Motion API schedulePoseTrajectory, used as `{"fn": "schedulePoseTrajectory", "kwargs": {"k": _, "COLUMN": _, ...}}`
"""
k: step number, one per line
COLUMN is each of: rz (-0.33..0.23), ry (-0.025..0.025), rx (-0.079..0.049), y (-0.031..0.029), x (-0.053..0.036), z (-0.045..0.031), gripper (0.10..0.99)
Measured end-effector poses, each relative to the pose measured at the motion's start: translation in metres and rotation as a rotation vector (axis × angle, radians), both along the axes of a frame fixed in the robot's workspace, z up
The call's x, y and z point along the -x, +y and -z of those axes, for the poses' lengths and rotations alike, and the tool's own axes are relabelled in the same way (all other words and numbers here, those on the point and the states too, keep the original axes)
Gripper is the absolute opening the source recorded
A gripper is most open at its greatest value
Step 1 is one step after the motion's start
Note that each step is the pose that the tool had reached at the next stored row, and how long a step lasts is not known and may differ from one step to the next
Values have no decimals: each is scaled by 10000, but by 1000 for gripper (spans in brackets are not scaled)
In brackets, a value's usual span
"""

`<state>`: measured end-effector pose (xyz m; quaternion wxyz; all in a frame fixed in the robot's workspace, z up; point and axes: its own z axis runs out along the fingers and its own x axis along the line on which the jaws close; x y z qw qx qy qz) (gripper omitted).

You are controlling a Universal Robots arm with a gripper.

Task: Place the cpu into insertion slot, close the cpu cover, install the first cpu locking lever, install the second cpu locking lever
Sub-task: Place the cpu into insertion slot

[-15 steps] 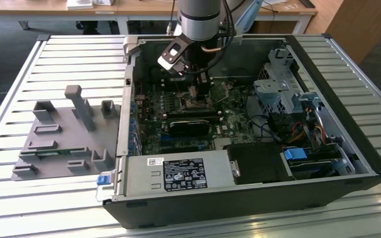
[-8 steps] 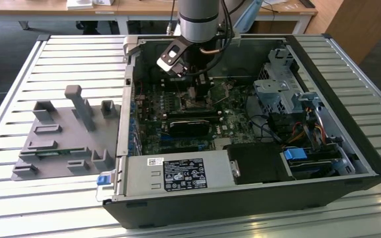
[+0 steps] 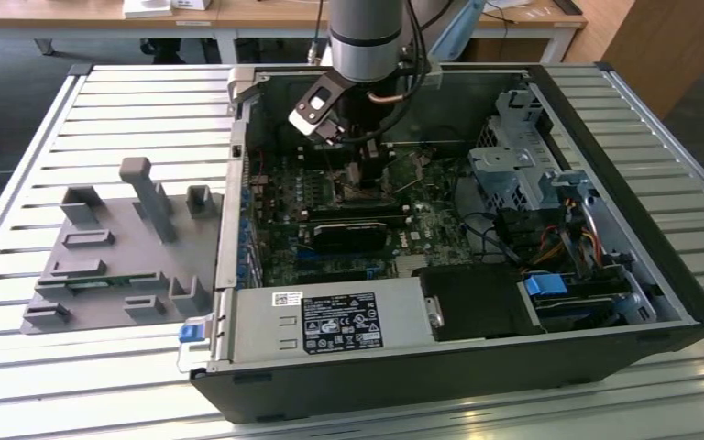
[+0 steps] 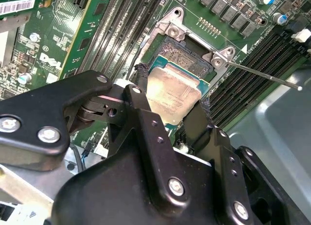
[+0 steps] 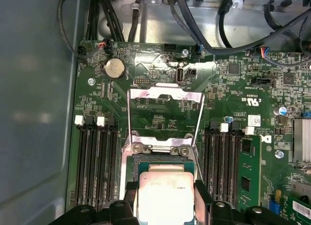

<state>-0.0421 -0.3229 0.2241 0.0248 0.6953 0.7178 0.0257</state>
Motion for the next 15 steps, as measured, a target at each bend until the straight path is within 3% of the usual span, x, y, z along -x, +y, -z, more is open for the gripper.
{"fn": "schedulePoseTrajectory", "kwargs": {"k": 15, "rz": 11, "ry": 0, "rx": 1, "y": 21, "x": 9, "z": 141, "gripper": 541}}
